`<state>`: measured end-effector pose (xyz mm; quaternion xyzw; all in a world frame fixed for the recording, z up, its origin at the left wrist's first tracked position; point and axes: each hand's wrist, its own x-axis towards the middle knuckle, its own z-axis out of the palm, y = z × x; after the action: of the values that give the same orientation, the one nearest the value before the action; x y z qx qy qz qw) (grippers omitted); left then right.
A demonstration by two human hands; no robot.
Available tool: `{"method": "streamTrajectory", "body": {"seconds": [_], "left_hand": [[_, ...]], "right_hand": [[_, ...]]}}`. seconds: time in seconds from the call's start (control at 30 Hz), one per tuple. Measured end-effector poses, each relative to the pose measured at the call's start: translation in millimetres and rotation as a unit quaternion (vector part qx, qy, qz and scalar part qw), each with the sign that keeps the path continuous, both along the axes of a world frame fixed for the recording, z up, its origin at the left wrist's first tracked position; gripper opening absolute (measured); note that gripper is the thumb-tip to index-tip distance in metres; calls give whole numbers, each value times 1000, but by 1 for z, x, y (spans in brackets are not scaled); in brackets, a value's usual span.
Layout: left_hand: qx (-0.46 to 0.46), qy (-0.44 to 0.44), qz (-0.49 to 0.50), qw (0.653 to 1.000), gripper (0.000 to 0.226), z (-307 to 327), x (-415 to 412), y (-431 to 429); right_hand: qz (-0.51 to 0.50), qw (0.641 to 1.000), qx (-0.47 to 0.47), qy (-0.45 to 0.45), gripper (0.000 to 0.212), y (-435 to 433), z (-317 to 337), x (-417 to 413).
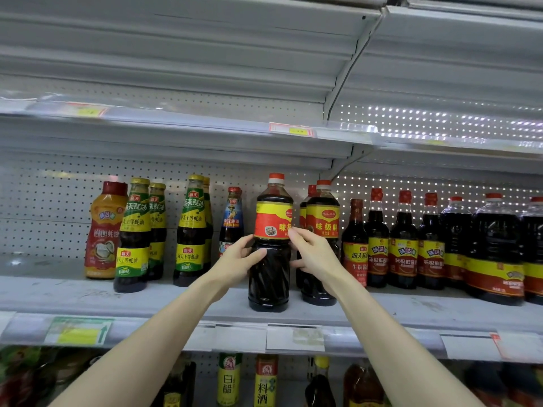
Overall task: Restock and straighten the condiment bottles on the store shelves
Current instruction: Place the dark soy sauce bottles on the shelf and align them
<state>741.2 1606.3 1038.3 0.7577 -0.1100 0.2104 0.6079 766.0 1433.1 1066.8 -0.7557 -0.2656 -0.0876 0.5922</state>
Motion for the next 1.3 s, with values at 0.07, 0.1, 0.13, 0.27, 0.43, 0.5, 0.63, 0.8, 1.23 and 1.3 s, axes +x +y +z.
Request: {"method": "streamTrajectory", "body": {"seconds": [0.07,0.1,0.13,0.27,0.43,0.5,0.63,0.8,1.23,1.3], "left_hand": [[9,-1,-3,1000,47,-1,0,-2],[23,-10,7,1000,45,-2,0,-5],[38,-21,24,999,43,-2,0,-8],[61,-51,88,993,61,-3,3,-12],[65,-37,90,993,50,-3,6,-6],[42,-13,61,997,52,-2,8,0],[5,21,17,1000,55,-2,8,8],[45,-3,43,998,42,-3,5,-2],[8,24,4,1000,54,-4,-1,1],[15,25,3,1000,56,-3,-2,-1]], "right_hand": [[-14,1000,-4,-6,44,1,0,2],[-18,1000,0,-5,45,2,1,2],[-19,1000,5,0,47,2,1,4],[19,998,19,49,51,9,2,7],[6,1000,16,19,47,12,-2,9],[-10,1000,11,5,48,9,-3,11],[-34,999,-13,-17,46,6,-2,10],[-26,1000,-10,12,56,9,-2,13],[-23,1000,-14,-9,48,5,-7,10],[-25,1000,-17,1,47,4,-8,9]]}}
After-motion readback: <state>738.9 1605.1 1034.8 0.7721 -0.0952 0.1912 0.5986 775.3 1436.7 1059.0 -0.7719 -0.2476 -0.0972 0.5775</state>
